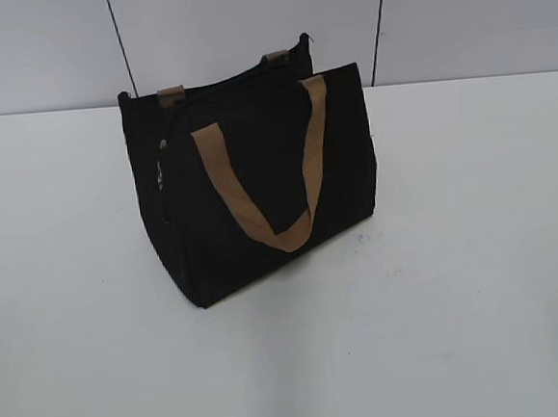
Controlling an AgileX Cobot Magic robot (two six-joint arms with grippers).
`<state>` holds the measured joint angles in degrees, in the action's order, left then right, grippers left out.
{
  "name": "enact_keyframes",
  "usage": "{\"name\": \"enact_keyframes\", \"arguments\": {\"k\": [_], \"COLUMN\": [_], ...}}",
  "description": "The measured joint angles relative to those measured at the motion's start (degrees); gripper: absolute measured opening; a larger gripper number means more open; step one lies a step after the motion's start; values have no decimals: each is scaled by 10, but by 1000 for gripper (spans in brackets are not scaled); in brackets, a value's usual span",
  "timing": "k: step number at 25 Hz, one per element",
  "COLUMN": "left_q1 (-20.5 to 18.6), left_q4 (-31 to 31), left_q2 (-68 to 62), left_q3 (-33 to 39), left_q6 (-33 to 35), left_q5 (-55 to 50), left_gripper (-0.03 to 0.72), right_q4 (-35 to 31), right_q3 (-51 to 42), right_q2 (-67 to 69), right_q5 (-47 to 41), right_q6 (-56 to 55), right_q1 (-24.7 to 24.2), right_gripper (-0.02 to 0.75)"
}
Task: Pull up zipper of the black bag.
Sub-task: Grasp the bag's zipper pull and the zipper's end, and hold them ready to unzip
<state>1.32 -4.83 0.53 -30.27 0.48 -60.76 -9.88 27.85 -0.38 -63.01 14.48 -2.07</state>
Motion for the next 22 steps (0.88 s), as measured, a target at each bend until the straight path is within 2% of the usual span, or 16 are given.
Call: {"name": "enact_keyframes", "arguments": {"k": [12,15,17,20,22], "left_q1": [0,0,0,0,0], "left_q4": [0,-6,-21,-72,-117], "left_q2": [-1,-28,-56,-98,-121], "left_q3": [0,-2,-6,-7,-4], "left_q6": [12,61,117,225,270], "left_q5": [1,6,12,39,90], "left_gripper": [438,438,438,438,438], "right_q4": [-2,-9,-9,-10,-11], "right_q3": [0,0,0,12,31], "right_q2": [0,0,6,53,96], "right_q5": [0,0,0,3,6], "right_q6": [-1,-1,0,2,11], "right_q1": [0,4,4,4,4], "right_gripper": [502,502,502,502,502]}}
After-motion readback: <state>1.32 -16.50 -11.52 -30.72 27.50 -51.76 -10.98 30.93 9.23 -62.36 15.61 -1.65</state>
